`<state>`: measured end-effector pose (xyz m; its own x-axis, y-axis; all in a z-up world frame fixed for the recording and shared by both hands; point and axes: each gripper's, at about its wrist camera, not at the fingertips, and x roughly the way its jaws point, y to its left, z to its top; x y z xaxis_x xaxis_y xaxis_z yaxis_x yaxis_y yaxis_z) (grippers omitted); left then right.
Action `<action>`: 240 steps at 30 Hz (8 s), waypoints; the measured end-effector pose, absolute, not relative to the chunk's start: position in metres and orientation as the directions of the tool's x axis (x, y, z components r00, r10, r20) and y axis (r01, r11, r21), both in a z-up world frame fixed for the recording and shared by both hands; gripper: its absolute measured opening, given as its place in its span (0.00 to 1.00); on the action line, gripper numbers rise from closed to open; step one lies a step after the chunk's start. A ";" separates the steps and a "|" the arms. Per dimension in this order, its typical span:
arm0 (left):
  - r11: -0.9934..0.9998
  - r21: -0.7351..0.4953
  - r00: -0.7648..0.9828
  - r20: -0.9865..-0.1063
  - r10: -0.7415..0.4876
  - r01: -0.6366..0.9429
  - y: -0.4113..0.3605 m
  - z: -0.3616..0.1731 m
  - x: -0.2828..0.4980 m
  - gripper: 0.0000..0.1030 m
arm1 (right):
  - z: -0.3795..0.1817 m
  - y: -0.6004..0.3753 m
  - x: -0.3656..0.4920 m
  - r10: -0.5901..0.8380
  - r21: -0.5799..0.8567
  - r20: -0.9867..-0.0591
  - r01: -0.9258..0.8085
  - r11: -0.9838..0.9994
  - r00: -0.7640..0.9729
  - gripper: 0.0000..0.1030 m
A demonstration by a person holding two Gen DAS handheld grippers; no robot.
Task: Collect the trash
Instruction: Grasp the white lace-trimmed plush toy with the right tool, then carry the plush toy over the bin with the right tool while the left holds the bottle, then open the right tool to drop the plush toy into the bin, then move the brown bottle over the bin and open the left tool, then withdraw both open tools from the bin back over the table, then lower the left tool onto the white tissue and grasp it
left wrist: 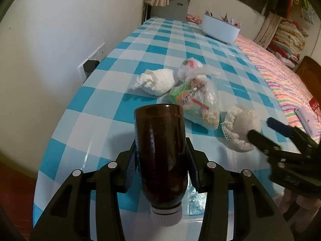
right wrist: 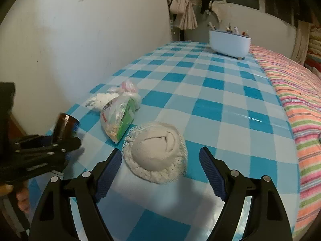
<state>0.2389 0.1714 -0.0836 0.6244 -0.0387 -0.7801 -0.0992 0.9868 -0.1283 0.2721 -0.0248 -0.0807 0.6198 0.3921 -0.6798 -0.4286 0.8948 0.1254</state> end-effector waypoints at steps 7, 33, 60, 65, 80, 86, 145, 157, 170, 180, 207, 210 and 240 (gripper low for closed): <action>0.987 -0.144 0.644 -0.762 -0.060 -0.078 0.170 -0.077 0.230 0.41 | -0.094 -0.011 0.282 0.359 0.083 -0.717 -0.438 0.895 0.597 0.75; 0.984 -0.171 0.673 -0.723 -0.157 0.047 0.137 -0.065 0.205 0.41 | -0.080 -0.079 0.246 0.408 0.247 -0.646 -0.330 0.911 0.645 0.49; 0.938 -0.134 0.656 -0.683 -0.321 0.319 0.028 -0.053 0.157 0.41 | -0.055 -0.190 0.144 0.333 0.305 -0.535 -0.191 0.933 0.776 0.49; 0.913 -0.126 0.644 -0.672 -0.366 0.387 -0.003 -0.050 0.143 0.41 | -0.054 -0.206 0.128 0.309 0.304 -0.520 -0.165 0.938 0.796 0.49; 0.863 -0.135 0.587 -0.681 -0.438 0.487 -0.069 -0.054 0.113 0.41 | -0.061 -0.268 0.082 0.197 0.349 -0.502 -0.011 0.937 0.842 0.49; 0.834 -0.129 0.559 -0.687 -0.465 0.536 -0.103 -0.054 0.100 0.41 | -0.065 -0.292 0.061 0.127 0.340 -0.492 0.056 0.939 0.861 0.49; 0.691 -0.076 0.448 -0.709 -0.544 0.719 -0.235 -0.048 0.076 0.41 | -0.069 -0.408 -0.026 -0.115 0.545 -0.340 0.295 0.785 0.933 0.70; 0.720 -0.097 0.494 -0.664 -0.561 0.687 -0.227 -0.040 0.080 0.81 | -0.069 -0.409 -0.028 -0.120 0.559 -0.342 0.304 0.771 0.932 0.70; 0.779 -0.095 0.535 -0.675 -0.508 0.619 -0.183 -0.040 0.087 0.81 | -0.069 -0.400 -0.022 -0.104 0.543 -0.365 0.302 0.783 0.925 0.70; 0.840 -0.075 0.601 -0.664 -0.444 0.538 -0.125 -0.039 0.101 0.81 | -0.066 -0.375 -0.009 -0.073 0.510 -0.391 0.282 0.813 0.918 0.70; 0.984 -0.173 0.778 -0.610 -0.149 0.053 0.130 -0.014 0.208 0.81 | -0.065 -0.265 0.052 0.063 0.384 -0.482 0.146 0.912 0.874 0.70; 0.978 -0.209 0.778 -0.615 -0.129 -0.003 0.158 -0.016 0.221 0.81 | -0.067 -0.252 0.058 0.074 0.377 -0.493 0.136 0.916 0.867 0.70; 0.944 -0.270 0.609 -0.787 -0.102 -0.191 0.205 -0.099 0.349 0.43 | -0.082 -0.222 0.088 0.150 0.349 -0.556 0.066 0.935 0.817 0.70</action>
